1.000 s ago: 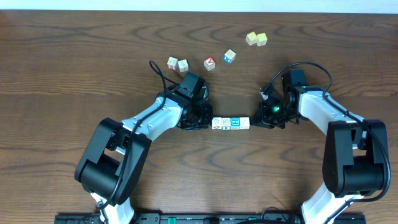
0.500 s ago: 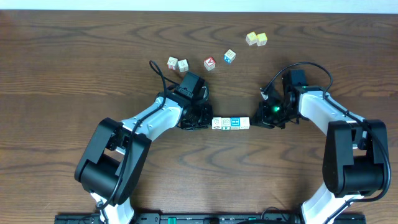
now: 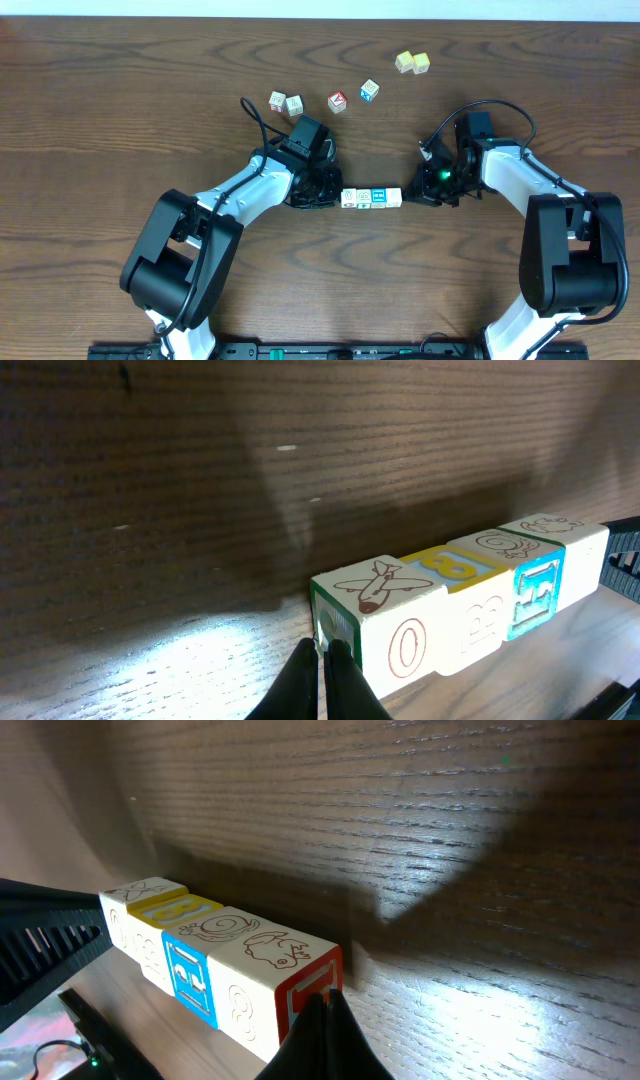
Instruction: Lift 4 blocks
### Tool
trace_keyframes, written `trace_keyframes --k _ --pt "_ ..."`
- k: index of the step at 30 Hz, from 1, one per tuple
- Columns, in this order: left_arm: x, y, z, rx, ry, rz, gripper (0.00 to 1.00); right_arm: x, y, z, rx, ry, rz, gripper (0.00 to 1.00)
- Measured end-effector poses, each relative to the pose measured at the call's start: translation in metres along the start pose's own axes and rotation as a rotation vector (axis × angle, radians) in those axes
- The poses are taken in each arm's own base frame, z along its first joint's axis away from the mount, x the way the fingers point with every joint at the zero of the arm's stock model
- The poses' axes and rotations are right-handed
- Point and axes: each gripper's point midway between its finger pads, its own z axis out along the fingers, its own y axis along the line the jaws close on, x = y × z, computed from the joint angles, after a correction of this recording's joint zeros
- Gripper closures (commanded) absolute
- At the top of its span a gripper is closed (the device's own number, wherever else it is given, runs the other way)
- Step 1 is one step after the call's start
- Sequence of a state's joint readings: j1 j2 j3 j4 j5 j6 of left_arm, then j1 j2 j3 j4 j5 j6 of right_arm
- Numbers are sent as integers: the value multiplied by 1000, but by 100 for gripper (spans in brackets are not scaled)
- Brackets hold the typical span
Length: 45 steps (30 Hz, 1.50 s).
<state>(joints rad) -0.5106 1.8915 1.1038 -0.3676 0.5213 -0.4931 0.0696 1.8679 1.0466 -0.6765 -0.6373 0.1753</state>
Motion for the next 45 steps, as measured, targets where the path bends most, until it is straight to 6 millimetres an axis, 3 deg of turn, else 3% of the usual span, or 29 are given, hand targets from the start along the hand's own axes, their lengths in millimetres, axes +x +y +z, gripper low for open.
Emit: trace_keyframes --k 45 --pt "0 -1 -7 3 -9 20 93 2 4 0 -25 7 3 99"
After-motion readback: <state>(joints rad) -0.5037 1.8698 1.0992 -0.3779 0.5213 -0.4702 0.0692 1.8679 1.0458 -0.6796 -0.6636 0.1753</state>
